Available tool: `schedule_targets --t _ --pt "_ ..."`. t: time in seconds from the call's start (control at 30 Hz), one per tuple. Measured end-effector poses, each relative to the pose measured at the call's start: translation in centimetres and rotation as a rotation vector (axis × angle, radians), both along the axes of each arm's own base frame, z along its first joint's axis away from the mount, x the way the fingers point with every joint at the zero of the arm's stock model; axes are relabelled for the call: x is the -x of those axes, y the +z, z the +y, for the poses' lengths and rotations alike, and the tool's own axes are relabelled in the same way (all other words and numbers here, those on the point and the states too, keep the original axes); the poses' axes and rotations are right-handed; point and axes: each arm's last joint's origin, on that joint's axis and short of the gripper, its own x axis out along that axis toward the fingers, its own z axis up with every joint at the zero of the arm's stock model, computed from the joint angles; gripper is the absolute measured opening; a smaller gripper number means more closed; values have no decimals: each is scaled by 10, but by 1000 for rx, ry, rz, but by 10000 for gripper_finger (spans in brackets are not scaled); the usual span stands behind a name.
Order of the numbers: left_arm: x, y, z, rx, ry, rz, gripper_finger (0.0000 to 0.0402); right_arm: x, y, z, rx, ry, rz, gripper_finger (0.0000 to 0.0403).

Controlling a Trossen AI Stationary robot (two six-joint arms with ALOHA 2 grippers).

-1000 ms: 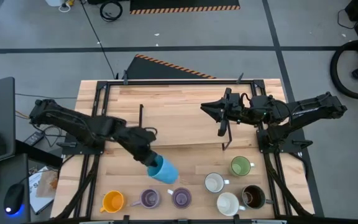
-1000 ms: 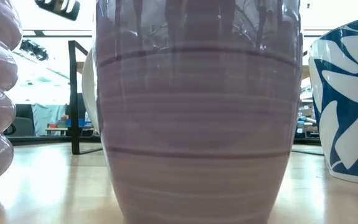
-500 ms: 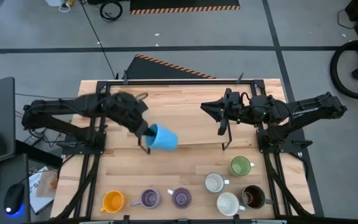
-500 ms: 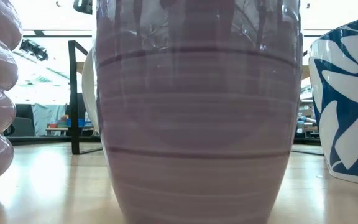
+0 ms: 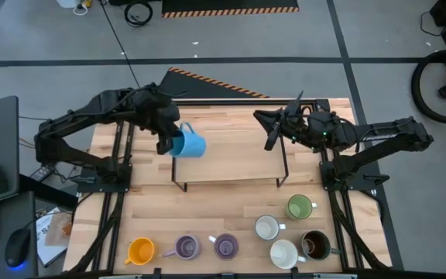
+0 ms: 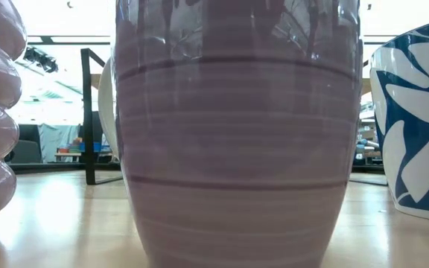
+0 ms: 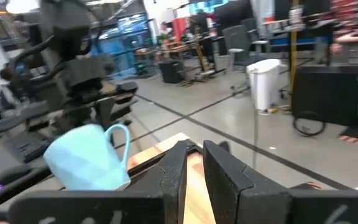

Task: Place coffee mugs
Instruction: Put the light blue mug on the shelf

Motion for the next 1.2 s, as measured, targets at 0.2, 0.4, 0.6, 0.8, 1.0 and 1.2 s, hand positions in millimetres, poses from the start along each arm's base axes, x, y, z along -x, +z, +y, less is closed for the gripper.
schedule_targets --t 0.2,0.4,0.6,0.8,1.0,1.2 --pt "-14 -6 8 -109 -67 89 34 0 -2 -5 -53 -27 -14 59" --pt "-32 -5 26 -64 -45 278 34 0 -5 0 -66 -3 13 59" --pt "-51 -21 48 -30 62 435 34 0 -5 4 -64 20 13 59" --pt "-63 -31 52 -13 93 489 34 0 -6 7 -58 34 27 59" --pt "-62 -36 57 -12 134 541 34 0 -6 12 -57 70 30 59" --pt "-60 -38 63 7 176 558 34 0 -6 13 -57 82 34 59"
